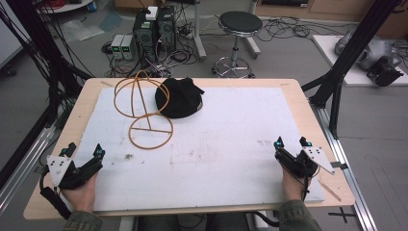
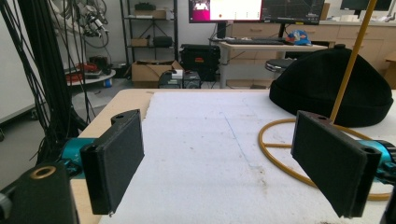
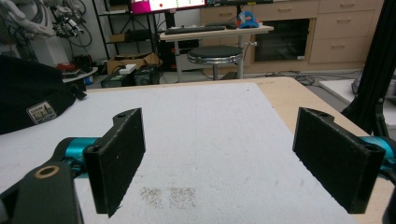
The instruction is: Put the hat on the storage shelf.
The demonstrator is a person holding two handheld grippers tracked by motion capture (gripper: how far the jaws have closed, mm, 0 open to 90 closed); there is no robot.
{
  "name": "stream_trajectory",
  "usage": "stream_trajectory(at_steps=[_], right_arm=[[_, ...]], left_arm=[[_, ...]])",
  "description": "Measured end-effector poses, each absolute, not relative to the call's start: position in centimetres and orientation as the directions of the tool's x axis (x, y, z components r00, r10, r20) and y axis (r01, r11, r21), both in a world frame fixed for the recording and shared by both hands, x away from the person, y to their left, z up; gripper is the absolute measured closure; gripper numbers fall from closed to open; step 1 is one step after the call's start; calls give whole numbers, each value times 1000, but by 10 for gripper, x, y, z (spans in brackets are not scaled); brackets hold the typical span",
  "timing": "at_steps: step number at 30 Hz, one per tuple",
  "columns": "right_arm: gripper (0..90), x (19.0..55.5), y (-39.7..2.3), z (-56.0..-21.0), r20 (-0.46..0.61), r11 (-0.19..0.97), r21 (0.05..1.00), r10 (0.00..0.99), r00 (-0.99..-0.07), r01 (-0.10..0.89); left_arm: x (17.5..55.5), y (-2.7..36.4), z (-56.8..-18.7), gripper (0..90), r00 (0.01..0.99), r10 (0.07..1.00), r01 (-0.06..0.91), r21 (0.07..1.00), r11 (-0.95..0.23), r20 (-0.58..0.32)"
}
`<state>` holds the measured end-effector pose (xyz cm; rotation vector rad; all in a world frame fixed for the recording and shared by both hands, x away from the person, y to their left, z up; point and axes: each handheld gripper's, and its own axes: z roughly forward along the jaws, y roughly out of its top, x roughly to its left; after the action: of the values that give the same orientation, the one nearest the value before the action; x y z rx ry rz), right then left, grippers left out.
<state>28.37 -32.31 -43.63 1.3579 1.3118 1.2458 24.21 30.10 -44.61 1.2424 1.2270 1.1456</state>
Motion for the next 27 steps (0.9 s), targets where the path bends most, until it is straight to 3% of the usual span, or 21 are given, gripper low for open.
stream_trajectory(at_steps=[27], right_arm=[[162, 284, -325, -437, 110, -103, 984, 993, -41, 148]], left_arm=[[241, 302, -446, 172, 31, 999, 45, 999, 29, -31]])
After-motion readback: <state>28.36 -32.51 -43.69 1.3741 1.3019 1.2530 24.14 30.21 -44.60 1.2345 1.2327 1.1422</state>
